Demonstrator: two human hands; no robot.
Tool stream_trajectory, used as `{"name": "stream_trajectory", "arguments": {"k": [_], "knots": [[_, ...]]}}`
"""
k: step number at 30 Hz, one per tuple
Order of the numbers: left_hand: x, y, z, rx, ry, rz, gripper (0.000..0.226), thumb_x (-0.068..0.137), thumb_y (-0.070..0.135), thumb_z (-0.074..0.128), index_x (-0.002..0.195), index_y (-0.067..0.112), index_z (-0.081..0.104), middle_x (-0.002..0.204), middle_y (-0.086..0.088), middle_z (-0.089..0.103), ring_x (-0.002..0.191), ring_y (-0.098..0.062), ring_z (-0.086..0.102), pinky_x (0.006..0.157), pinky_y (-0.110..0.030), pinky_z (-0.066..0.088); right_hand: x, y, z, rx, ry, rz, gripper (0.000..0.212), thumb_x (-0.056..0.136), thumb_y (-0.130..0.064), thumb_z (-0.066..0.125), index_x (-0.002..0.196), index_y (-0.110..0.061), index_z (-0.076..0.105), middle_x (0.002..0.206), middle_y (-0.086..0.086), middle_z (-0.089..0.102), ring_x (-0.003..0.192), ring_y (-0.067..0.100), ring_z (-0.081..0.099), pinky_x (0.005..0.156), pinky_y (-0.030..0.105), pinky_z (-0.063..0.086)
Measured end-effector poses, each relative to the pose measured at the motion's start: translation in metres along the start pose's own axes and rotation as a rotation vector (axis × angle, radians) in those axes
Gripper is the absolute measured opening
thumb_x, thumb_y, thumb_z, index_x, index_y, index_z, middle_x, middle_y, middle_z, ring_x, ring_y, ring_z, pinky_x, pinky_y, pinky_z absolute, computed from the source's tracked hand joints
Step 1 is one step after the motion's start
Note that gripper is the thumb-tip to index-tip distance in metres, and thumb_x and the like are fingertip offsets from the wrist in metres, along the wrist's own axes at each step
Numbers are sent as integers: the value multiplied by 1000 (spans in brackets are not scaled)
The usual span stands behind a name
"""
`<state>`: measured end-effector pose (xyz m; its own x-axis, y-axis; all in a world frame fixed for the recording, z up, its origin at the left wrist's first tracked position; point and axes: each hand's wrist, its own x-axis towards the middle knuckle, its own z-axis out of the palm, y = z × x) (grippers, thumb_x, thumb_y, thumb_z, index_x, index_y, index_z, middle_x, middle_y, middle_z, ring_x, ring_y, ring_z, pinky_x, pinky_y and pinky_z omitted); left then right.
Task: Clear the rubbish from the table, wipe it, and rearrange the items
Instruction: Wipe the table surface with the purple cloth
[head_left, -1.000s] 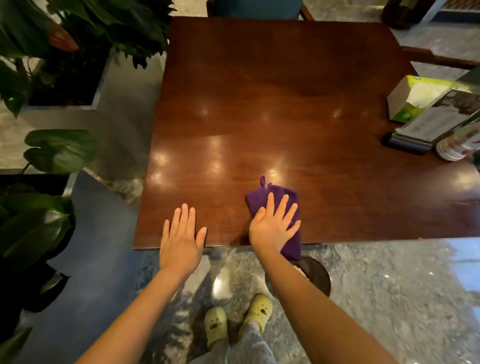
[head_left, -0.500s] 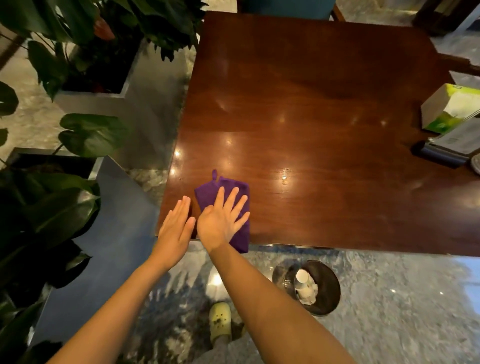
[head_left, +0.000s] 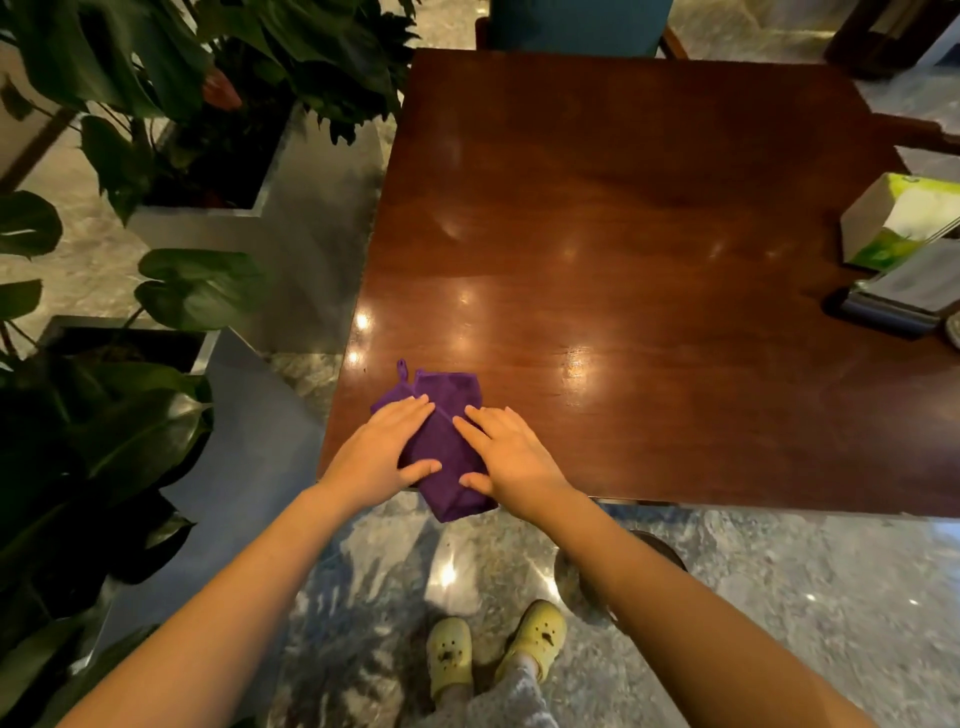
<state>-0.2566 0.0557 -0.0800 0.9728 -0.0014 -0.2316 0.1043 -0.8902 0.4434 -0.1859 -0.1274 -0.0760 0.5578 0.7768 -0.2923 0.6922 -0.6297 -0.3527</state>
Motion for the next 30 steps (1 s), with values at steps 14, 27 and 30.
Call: {"name": "stream_trajectory", "arguments": {"k": [14, 27, 30], "knots": [[-5, 23, -1, 148, 77, -32, 56, 79, 46, 66, 125, 18, 53, 125, -1, 60, 119, -20, 51, 98, -30, 38, 0, 2, -13, 215, 207, -118, 36, 83, -19, 64, 118, -13, 58, 111, 7, 59, 109, 24, 46, 97, 33, 36], [59, 77, -82, -423, 322, 114, 43, 70, 9, 77, 108, 8, 54, 103, 3, 55, 95, -15, 54, 79, -12, 41, 8, 42, -151, 705, -82, -41, 49, 88, -24, 63, 134, -24, 46, 122, -8, 55, 113, 10, 54, 92, 17, 45], [63, 75, -72, -418, 359, 137, 48, 69, 14, 76, 112, 12, 54, 111, -1, 58, 105, -20, 55, 89, -30, 45, 15, 47, -148, 653, -3, -18, 44, 85, -15, 64, 128, -19, 54, 117, -1, 62, 105, 14, 59, 91, 25, 48]]}}
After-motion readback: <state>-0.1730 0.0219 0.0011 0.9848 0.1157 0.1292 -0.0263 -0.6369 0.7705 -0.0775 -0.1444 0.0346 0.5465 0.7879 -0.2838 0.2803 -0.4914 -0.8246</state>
